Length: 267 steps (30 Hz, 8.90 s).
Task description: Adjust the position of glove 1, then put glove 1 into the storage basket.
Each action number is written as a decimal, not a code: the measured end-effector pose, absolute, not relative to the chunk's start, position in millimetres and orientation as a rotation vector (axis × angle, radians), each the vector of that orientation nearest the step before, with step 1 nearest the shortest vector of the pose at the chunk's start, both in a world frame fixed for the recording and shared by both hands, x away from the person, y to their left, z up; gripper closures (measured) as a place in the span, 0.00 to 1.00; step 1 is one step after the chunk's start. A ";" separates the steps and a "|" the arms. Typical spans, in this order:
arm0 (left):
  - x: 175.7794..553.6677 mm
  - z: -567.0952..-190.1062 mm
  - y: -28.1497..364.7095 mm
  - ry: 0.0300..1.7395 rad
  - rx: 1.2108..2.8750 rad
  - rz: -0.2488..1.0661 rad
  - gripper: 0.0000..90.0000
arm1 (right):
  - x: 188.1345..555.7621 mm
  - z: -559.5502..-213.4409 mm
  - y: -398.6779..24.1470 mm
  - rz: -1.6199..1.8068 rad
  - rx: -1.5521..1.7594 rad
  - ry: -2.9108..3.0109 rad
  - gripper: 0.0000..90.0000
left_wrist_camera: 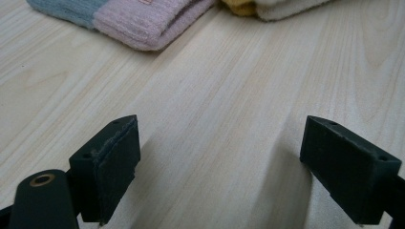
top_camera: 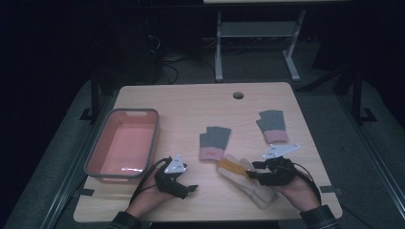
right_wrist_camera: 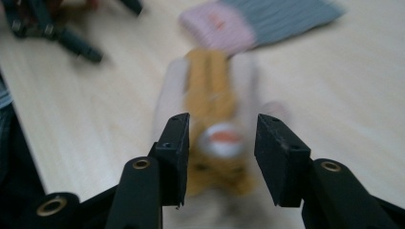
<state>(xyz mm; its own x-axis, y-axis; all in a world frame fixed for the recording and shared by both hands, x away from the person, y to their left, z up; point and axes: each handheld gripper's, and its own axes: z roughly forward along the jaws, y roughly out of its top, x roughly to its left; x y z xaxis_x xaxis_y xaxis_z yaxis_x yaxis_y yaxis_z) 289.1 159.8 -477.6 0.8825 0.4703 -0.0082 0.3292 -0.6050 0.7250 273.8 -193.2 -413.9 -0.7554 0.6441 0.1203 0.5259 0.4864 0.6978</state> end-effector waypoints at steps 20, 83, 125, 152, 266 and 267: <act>286.1 -453.1 131.6 0.539 2.259 0.119 0.87 | 281.2 -445.7 -251.0 0.960 1.016 2.655 1.00; 350.5 -454.0 50.7 0.572 2.304 0.051 0.92 | 275.1 -460.5 -118.1 1.114 0.422 2.927 1.00; 306.8 -459.8 68.1 0.497 2.409 -0.042 0.14 | 321.8 -468.1 -254.1 1.031 1.229 2.344 0.15; 315.0 -461.0 74.2 0.431 2.382 -0.137 0.65 | 323.9 -482.8 -248.5 0.997 1.242 2.302 0.11; 352.0 -346.2 331.2 1.133 1.951 0.197 0.74 | 322.8 -482.8 -247.4 0.991 1.261 2.291 0.11; 352.5 -347.8 332.4 1.142 1.950 0.197 0.74 | 322.8 -482.8 -247.4 0.991 1.260 2.291 0.11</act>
